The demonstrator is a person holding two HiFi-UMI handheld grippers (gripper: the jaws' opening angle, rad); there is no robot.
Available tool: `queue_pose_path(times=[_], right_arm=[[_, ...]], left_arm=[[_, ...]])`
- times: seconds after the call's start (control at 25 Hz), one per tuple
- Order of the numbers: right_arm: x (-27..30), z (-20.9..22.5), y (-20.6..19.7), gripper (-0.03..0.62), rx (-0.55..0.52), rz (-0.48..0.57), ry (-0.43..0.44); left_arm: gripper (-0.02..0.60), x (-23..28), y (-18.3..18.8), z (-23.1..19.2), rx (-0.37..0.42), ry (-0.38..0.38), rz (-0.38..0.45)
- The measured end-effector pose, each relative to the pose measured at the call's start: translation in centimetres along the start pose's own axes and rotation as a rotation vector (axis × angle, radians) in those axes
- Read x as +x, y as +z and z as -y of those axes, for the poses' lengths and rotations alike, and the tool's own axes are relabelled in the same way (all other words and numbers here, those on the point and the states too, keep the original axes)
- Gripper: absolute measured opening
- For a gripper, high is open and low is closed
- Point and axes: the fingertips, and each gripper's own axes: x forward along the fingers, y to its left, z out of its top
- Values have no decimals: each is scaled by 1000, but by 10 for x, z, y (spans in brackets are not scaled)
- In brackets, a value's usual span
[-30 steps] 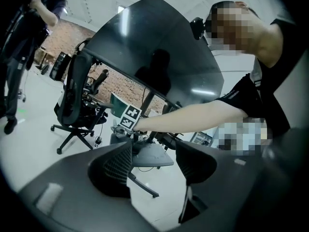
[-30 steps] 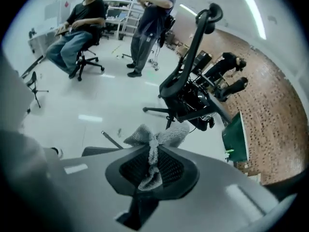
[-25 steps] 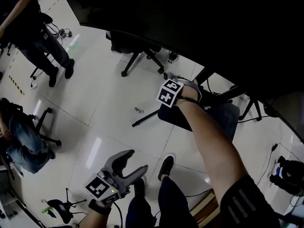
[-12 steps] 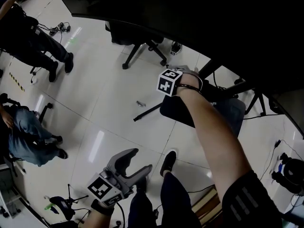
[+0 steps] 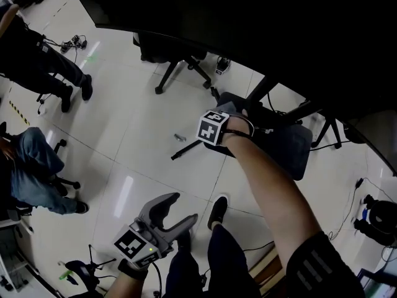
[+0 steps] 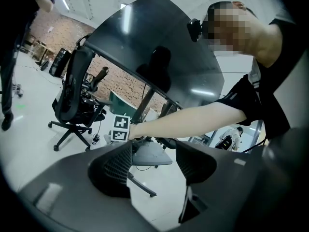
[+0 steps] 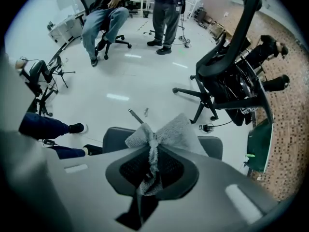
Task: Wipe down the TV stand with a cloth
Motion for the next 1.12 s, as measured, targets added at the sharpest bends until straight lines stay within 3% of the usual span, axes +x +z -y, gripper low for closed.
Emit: queue_pose_path(times=[0.24,0.4,0.48,0.6,0.8,1.0,1.12], right_arm=[[-6,-60,2,35,11,27,43],[-7,-100,-1,37,67,46,120],[-9,-108,-3,37,85,76,101],[-28,-101,1,37,124,198,-7],[-55,-75,0,37,375,394,-76],[-46,-58,-12,38,538,448,-64],[-32,-57,-28,37,573,433,-59]], left_arm=[[307,-15,-4,15,-9,-11,-14],[307,-25,-10,25,-9,-24,-29],[307,-29,-10,29,-2,-26,-31],[307,-31,-8,35,-4,-35,-27],[305,-28,-13,35,8,-36,-53],[307,-7,-15,39,4,-56,-71],[305,7,-16,40,-1,-69,-86]])
